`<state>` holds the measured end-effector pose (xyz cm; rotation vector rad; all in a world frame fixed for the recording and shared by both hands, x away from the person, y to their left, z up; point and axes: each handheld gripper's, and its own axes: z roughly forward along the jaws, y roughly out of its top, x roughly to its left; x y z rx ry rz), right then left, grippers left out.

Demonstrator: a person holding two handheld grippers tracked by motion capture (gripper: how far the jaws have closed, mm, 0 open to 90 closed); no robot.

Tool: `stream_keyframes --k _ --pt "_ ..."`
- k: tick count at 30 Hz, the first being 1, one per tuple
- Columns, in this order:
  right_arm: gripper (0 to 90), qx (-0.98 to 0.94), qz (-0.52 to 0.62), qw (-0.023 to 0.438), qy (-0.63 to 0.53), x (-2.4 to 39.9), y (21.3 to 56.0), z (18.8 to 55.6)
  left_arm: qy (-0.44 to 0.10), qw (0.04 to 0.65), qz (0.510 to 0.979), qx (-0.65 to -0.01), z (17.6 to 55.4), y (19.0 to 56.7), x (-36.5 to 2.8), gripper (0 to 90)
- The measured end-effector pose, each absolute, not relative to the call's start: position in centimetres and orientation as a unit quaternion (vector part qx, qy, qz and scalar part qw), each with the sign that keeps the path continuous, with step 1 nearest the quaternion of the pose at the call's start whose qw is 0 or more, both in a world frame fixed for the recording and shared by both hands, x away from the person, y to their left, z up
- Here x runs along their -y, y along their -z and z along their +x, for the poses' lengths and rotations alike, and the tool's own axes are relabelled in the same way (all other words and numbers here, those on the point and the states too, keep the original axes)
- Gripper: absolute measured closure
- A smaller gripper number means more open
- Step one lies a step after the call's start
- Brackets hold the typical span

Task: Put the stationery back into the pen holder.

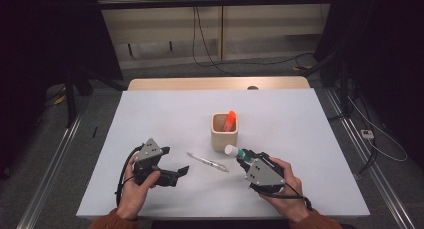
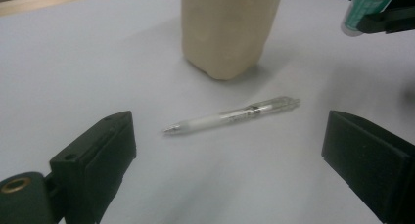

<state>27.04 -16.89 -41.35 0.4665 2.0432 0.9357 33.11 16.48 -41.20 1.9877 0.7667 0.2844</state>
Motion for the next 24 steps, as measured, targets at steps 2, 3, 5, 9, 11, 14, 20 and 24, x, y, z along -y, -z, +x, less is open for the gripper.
stream_keyframes --k 2,3,5,9,11,14,20,24 --pt "67.2 -0.81 0.193 0.402 -0.38 17.1 41.1 27.2 -0.12 0.475 0.813 -0.316 33.0 41.3 -17.0 5.9" --pt "67.2 -0.81 0.197 0.4 -0.382 17.2 40.9 27.3 -0.12 0.474 0.811 -0.321 32.9 41.3 -17.2 5.9" --pt "67.3 -0.806 0.209 0.39 -0.393 17.5 40.5 27.5 -0.124 0.477 0.81 -0.318 32.8 41.4 -17.7 6.1" --pt "67.2 -0.802 0.225 0.37 -0.411 17.9 40.2 27.9 -0.13 0.481 0.803 -0.327 32.6 41.6 -18.5 6.6" --pt "67.2 -0.8 0.235 0.358 -0.42 17.9 40.2 28.1 -0.134 0.479 0.802 -0.331 32.4 41.7 -18.7 6.7" --pt "67.2 -0.792 0.251 0.341 -0.44 18.1 40.0 28.3 -0.149 0.486 0.794 -0.335 31.7 42.3 -19.0 6.7" --pt "67.2 -0.777 0.263 0.329 -0.467 18.1 38.9 29.2 -0.14 0.484 0.793 -0.342 31.5 43.2 -19.2 6.8" --pt "67.2 -0.774 0.26 0.315 -0.484 17.8 38.1 29.8 -0.135 0.483 0.794 -0.344 31.5 43.7 -19.5 6.2"
